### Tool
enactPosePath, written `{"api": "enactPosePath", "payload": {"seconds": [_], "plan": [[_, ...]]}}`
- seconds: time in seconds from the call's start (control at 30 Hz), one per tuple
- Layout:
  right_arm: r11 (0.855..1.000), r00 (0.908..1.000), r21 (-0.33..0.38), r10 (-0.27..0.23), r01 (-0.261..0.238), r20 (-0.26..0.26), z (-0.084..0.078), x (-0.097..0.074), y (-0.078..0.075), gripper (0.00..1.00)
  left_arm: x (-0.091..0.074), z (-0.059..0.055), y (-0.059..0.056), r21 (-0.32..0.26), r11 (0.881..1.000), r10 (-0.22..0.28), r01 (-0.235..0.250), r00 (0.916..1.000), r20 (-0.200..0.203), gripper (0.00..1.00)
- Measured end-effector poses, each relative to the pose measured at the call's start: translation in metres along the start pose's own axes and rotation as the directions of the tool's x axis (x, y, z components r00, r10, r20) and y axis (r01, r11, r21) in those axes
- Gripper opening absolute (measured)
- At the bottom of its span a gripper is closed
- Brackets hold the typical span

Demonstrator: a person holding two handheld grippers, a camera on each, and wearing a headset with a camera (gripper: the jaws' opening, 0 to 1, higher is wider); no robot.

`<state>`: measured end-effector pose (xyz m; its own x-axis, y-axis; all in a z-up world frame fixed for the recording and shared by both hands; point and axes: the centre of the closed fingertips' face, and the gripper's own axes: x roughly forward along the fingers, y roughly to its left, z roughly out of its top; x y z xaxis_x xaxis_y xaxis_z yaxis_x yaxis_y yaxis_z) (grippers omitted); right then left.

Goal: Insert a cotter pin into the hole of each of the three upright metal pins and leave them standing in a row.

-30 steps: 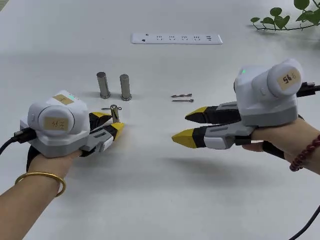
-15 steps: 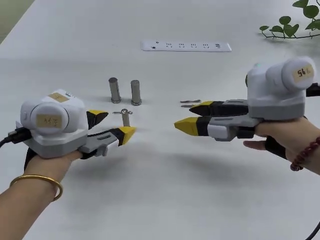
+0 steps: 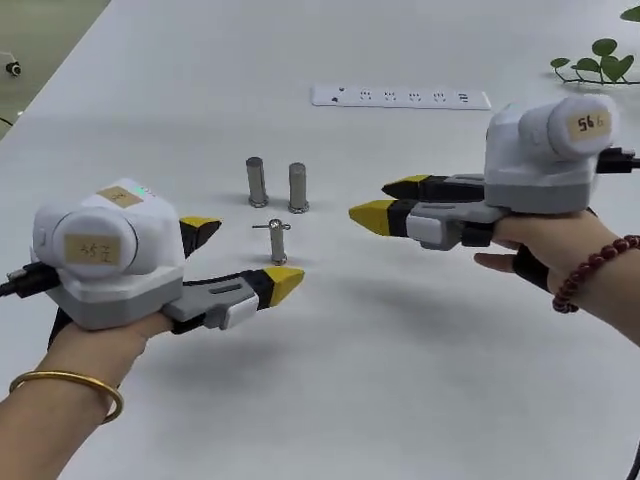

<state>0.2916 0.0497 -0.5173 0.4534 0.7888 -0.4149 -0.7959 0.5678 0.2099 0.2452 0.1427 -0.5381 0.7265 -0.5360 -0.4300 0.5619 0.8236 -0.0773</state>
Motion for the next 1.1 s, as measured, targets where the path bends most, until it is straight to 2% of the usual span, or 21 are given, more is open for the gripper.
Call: {"api": "enactPosePath", "payload": {"seconds": [0.1,0.23,0.43,0.5,0.57,0.73,0.87,0.97,1.1], "plan": [[0.999,0.9994,-0.028,-0.033,0.033,0.008,0.003,0.008,-0.007,0.4,-0.005,0.001,0.0,-0.007,1.0,0.01,-0.01,0.9999,-0.001,0.71],[0.999,0.9989,-0.028,-0.045,0.045,0.009,0.003,0.02,-0.018,0.41,-0.011,0.002,-0.002,-0.011,1.0,0.014,-0.014,0.9999,-0.002,0.76],[0.998,0.9978,-0.022,-0.062,0.063,0.021,0.006,0.039,-0.026,0.39,-0.02,0.003,-0.004,-0.017,1.0,0.023,-0.023,0.9997,0.009,0.85],[0.997,0.9976,-0.034,-0.068,0.068,0.015,0.005,0.046,-0.029,0.38,-0.023,0.004,-0.002,-0.008,0.999,0.035,-0.035,0.9993,0.017,0.86],[0.997,0.9973,-0.037,-0.072,0.073,0.014,0.005,0.055,-0.034,0.37,-0.024,0.003,0.001,-0.003,0.999,0.048,-0.048,0.9988,0.007,0.88],[0.997,0.9975,-0.029,-0.07,0.07,0.014,0.003,0.071,-0.035,0.33,-0.03,0.004,0.005,0.009,0.998,0.07,-0.07,0.9975,0.011,0.94],[0.998,0.9975,-0.015,-0.065,0.065,0.026,0.003,0.082,-0.032,0.29,-0.032,-0.001,0.005,0.008,0.997,0.074,-0.074,0.9972,0.002,0.98],[0.998,0.9975,-0.021,-0.065,0.066,0.029,0.003,0.086,-0.029,0.26,-0.033,-0.003,0.003,-0.026,0.998,0.064,-0.063,0.9979,0.014,0.99],[0.998,0.9973,-0.008,-0.062,0.063,0.038,0.005,0.093,-0.025,0.24,-0.033,-0.006,0.002,-0.003,0.997,0.072,-0.072,0.9974,0.001,0.99]]}}
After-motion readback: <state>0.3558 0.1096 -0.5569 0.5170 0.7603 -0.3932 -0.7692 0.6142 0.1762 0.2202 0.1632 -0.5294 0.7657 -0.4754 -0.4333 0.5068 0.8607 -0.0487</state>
